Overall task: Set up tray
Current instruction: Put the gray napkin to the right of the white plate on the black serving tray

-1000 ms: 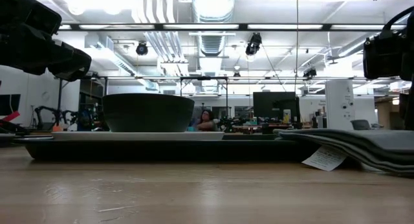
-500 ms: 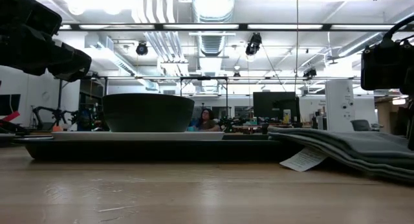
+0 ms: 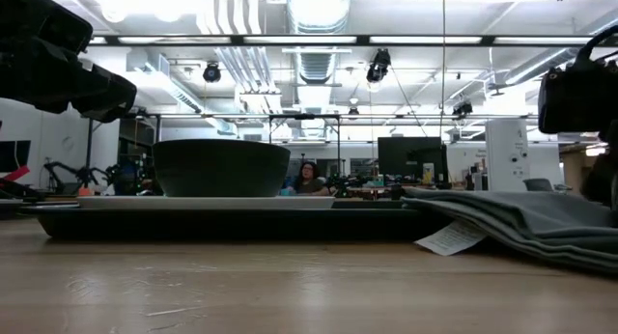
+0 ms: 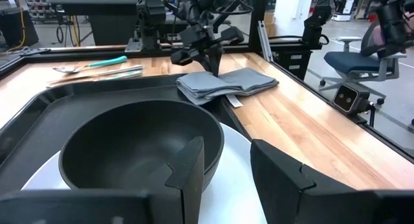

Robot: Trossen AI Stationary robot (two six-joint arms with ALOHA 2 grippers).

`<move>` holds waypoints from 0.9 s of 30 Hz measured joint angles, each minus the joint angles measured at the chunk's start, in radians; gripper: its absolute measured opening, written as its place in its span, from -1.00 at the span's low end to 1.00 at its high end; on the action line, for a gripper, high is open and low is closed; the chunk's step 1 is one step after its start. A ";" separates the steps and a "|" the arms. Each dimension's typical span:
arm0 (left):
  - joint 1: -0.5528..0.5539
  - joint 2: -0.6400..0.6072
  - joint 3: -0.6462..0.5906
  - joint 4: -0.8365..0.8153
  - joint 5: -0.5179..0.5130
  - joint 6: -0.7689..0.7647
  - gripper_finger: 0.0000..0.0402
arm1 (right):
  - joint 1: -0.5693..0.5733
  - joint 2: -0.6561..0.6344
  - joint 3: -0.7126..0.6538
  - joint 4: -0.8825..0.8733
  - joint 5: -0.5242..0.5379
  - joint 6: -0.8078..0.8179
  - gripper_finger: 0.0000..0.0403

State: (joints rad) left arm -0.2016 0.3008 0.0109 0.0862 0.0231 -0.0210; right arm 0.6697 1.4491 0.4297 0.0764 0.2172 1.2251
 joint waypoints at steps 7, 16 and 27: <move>0.000 0.000 0.000 0.000 0.000 0.000 -0.46 | -0.001 -0.008 0.058 0.001 0.008 -0.117 -0.96; 0.000 0.000 0.000 0.000 0.000 0.000 -0.46 | -0.057 -0.064 0.117 -0.108 0.077 -0.201 -0.96; 0.000 0.000 0.000 0.000 0.000 0.000 -0.46 | -0.274 -0.137 0.118 -0.162 0.101 -0.235 -0.96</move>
State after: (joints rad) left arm -0.2014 0.3008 0.0109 0.0862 0.0231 -0.0212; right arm 0.3958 1.3117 0.5472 -0.0856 0.3181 0.9901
